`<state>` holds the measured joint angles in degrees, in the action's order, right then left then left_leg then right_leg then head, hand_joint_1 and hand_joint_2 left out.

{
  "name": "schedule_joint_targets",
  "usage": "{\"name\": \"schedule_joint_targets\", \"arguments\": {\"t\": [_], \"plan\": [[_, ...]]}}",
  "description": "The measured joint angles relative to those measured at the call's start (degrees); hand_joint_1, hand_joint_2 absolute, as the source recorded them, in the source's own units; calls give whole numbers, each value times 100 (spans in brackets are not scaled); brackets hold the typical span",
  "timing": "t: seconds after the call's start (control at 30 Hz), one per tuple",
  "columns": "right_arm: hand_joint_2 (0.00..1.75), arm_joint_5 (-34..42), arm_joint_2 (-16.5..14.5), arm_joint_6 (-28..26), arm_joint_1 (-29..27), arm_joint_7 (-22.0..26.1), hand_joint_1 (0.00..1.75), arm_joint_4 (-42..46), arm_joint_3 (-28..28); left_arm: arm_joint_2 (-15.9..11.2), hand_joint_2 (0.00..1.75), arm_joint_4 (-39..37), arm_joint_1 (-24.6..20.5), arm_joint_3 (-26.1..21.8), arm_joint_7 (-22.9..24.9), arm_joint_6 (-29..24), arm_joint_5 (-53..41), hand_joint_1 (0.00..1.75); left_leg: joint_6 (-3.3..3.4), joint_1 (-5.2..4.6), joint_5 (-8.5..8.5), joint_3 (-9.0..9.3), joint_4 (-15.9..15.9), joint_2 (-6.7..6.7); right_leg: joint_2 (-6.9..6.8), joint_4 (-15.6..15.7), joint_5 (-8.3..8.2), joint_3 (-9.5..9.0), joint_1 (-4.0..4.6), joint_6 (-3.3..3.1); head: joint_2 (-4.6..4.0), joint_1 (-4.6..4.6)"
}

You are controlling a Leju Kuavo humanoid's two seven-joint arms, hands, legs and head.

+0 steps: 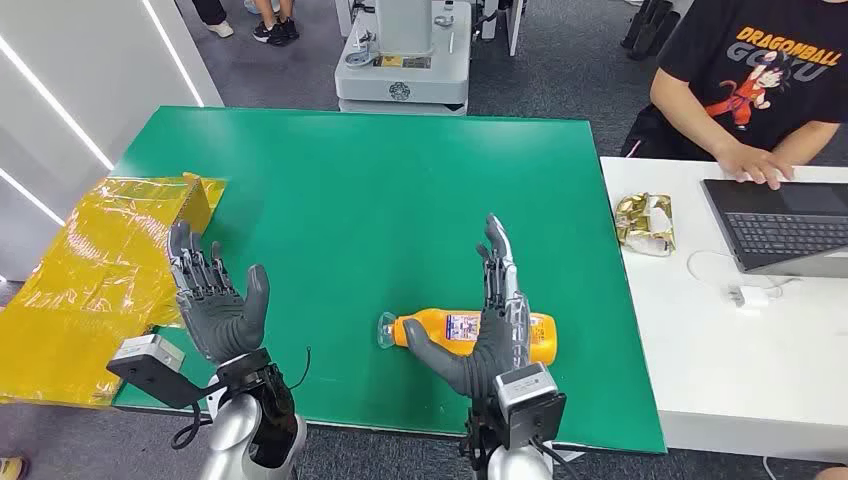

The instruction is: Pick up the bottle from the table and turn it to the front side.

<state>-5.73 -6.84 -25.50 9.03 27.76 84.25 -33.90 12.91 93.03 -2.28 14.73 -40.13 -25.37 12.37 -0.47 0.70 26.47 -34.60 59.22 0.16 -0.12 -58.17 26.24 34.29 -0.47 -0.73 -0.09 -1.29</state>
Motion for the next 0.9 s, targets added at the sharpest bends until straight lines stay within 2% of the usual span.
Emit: {"name": "schedule_joint_targets", "arguments": {"t": [0.77,0.9], "plan": [[175,-49,1,2,11,-9,0,-19,-4,-31,175,23,-3,0,0,4,-21,0,0,0,0,0,0,0,0,0,0,1,0,0,0,0],[175,-513,44,121,73,-337,0,-15,-5,-32,175,23,-3,0,0,-18,-13,0,0,0,0,1,0,0,0,0,0,1,0,0,0,0]]}}
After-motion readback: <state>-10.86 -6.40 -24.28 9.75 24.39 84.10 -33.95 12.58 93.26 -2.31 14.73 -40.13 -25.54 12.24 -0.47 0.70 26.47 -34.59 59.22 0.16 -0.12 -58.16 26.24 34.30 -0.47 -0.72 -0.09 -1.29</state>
